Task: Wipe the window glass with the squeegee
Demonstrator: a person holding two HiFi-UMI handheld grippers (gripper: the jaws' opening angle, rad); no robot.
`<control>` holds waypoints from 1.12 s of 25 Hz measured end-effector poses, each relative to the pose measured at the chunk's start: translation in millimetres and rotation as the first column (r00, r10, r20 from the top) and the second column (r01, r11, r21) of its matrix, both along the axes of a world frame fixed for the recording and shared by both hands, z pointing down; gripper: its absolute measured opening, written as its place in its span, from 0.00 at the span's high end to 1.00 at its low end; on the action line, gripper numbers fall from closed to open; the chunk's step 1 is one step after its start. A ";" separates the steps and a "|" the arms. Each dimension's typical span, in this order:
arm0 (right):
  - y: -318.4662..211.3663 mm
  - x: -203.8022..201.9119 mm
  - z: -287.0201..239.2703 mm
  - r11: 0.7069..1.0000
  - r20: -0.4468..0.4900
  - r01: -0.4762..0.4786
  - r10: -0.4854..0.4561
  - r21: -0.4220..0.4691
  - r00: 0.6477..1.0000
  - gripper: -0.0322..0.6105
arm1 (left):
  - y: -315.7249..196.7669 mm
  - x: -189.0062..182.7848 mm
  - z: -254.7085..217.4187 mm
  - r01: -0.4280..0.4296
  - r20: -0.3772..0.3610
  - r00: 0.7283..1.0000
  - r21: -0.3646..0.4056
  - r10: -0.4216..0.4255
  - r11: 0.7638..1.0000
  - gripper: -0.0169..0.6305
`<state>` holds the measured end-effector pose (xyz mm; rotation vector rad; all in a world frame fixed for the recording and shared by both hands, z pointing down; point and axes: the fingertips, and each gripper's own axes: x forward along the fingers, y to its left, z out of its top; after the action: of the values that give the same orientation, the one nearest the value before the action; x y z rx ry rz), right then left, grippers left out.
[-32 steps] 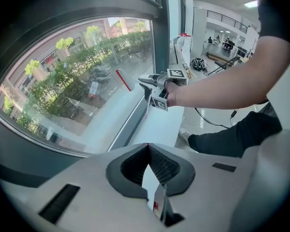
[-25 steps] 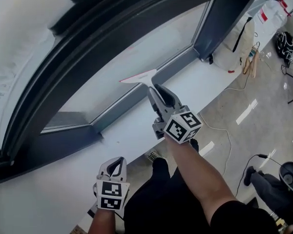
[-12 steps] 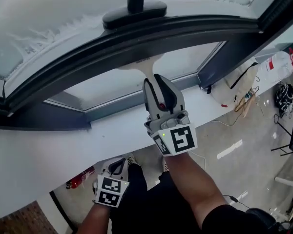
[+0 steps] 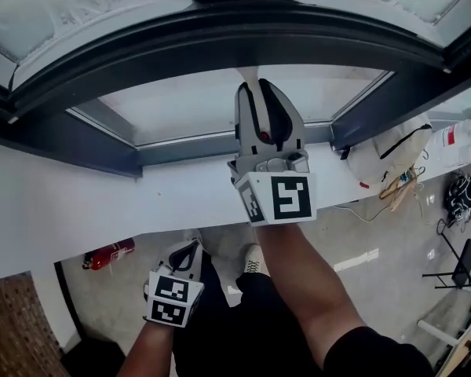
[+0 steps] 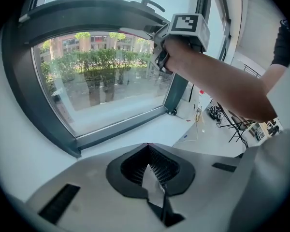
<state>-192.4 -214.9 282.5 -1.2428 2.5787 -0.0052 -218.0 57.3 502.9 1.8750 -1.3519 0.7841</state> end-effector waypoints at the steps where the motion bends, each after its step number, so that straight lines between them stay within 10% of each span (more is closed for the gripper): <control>1: -0.8 -0.7 0.2 1.000 0.002 0.002 -0.002 0.002 1.000 0.81 | 2.9 1.6 3.9 0.003 0.002 1.000 -0.007 -0.003 1.000 0.97; 28: 18.1 6.3 136.2 0.983 -0.047 -0.017 0.008 -0.181 0.999 0.81 | 28.1 10.8 71.1 -0.033 -0.022 0.999 -0.089 0.031 0.995 0.97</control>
<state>-186.1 -196.8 418.7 -1.3360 2.6592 -0.2155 -207.2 85.3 574.0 1.8341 -1.2568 0.8261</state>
